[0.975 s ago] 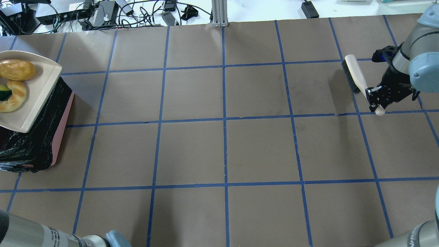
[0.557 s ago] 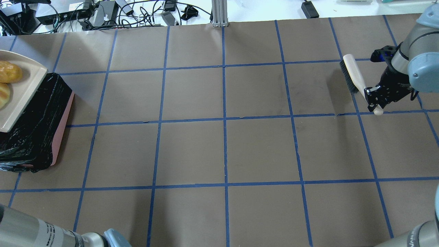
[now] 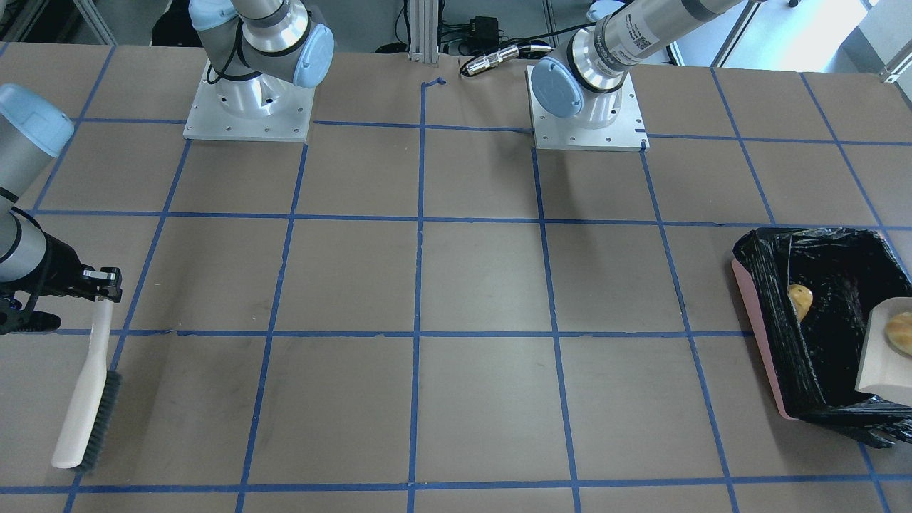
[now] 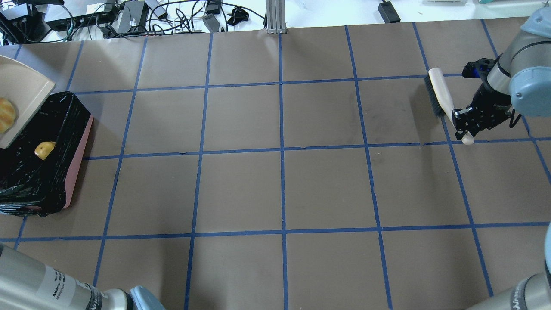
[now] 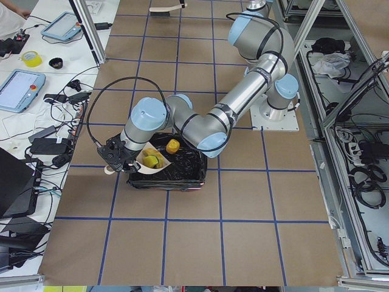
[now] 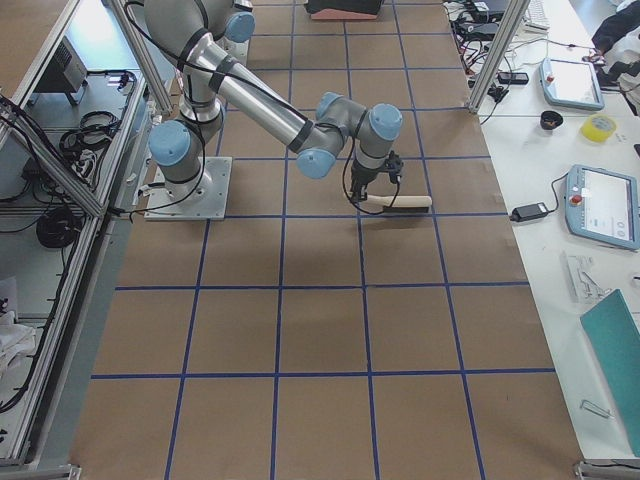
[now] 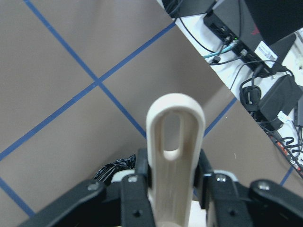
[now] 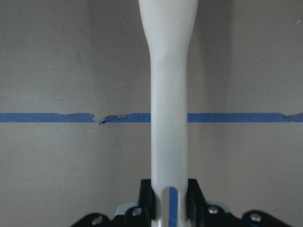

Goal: Sweep and dump trash into bin
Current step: 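Tilt the dustpan over the black bin with the left gripper to dump the trash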

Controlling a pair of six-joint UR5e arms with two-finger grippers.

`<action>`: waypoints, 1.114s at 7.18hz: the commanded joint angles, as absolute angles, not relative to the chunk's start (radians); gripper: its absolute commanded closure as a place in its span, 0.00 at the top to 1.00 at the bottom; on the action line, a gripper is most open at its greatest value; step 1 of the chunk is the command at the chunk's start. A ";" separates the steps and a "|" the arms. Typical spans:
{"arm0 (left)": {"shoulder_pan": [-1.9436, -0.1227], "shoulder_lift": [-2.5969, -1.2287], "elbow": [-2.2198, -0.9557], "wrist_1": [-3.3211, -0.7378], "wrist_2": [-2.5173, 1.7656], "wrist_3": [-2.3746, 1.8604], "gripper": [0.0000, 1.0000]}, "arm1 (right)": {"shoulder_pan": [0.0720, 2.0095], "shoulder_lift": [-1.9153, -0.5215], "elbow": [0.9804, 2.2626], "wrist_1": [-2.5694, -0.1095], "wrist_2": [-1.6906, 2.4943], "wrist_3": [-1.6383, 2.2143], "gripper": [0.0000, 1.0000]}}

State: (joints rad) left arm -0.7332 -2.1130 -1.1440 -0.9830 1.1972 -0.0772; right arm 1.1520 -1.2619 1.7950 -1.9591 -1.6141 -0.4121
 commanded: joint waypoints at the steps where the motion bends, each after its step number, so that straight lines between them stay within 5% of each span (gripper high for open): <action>1: -0.733 -2.065 -1.196 -0.907 1.118 0.021 0.00 | 1.152 -1.256 1.796 -1.959 -1.615 -0.403 0.01; 4: -0.736 -1.978 -1.271 -0.824 0.999 0.239 0.00 | 1.152 -1.249 1.798 -1.960 -1.617 -0.405 0.40; 6: -0.738 -1.921 -1.372 -0.708 0.994 0.282 0.00 | 1.152 -1.246 1.792 -1.962 -1.614 -0.399 0.94; 8: -0.753 -1.899 -1.384 -0.725 1.078 0.127 0.00 | 1.152 -1.256 1.773 -1.986 -1.614 -0.397 0.99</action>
State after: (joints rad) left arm -0.7447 -1.9105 -1.3744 -0.7228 1.0215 0.2306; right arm 1.1520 -1.2491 1.7852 -1.9738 -1.6141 -0.3990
